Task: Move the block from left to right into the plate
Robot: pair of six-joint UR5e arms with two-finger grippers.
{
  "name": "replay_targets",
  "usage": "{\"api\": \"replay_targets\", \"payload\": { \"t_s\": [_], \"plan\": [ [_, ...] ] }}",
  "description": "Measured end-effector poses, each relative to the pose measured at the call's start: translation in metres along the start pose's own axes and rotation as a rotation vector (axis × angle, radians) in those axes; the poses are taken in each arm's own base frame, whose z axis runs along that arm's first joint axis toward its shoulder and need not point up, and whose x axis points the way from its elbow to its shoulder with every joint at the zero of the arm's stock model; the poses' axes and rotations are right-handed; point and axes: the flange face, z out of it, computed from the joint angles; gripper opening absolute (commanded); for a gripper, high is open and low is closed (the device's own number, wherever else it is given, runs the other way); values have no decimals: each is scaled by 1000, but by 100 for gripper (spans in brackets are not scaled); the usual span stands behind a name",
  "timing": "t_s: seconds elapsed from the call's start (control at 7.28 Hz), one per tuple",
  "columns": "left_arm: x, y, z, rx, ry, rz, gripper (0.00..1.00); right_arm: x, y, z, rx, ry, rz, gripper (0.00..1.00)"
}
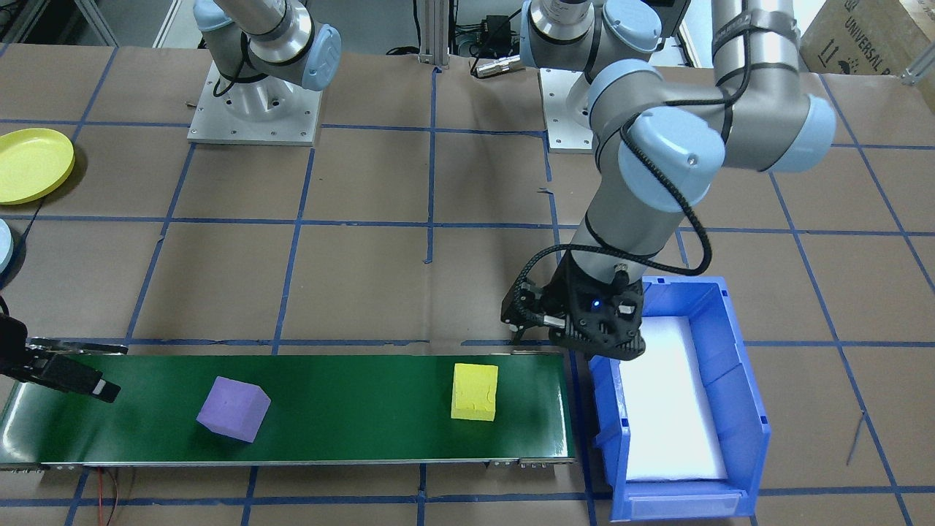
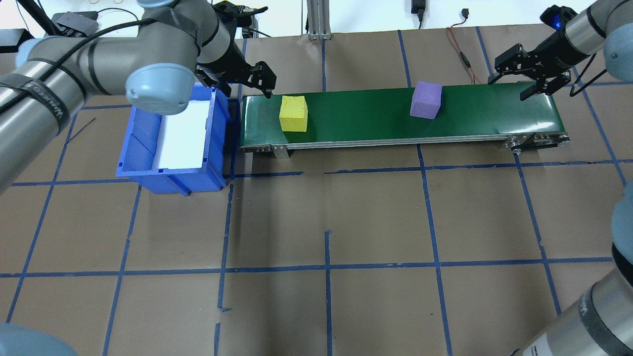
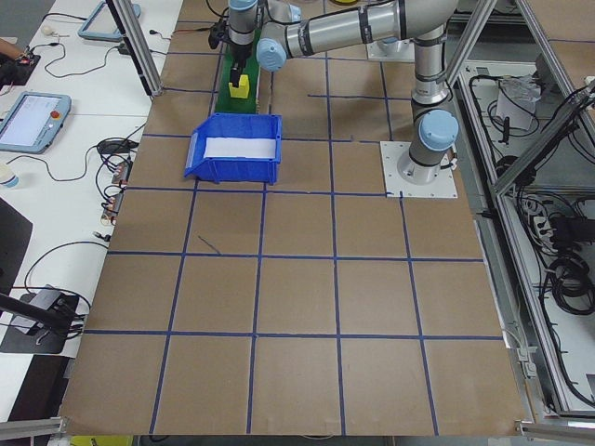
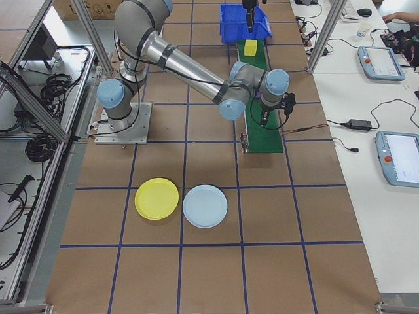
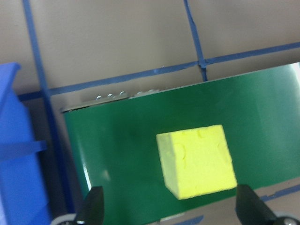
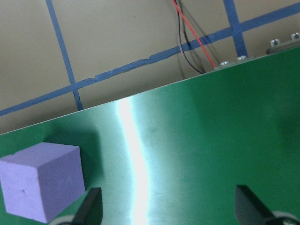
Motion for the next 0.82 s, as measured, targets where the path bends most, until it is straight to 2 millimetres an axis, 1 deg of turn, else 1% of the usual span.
{"api": "replay_targets", "payload": {
  "t_s": [0.27,0.41,0.55,0.69,0.82],
  "plan": [
    [-25,37,-72,-51,-42,-63,100,0,0,2,3,-11,-4,100],
    [-36,59,-107,-70,-50,-98,100,0,-1,4,1,-13,-3,100],
    [-51,80,-141,-94,-53,-144,100,1,-1,4,1,-14,-2,100],
    [-69,98,-170,-133,-53,-199,100,1,-1,5,1,-15,-1,100],
    [-82,111,-183,-180,-48,-239,100,0,-1,5,1,-22,1,100]
  ]
}}
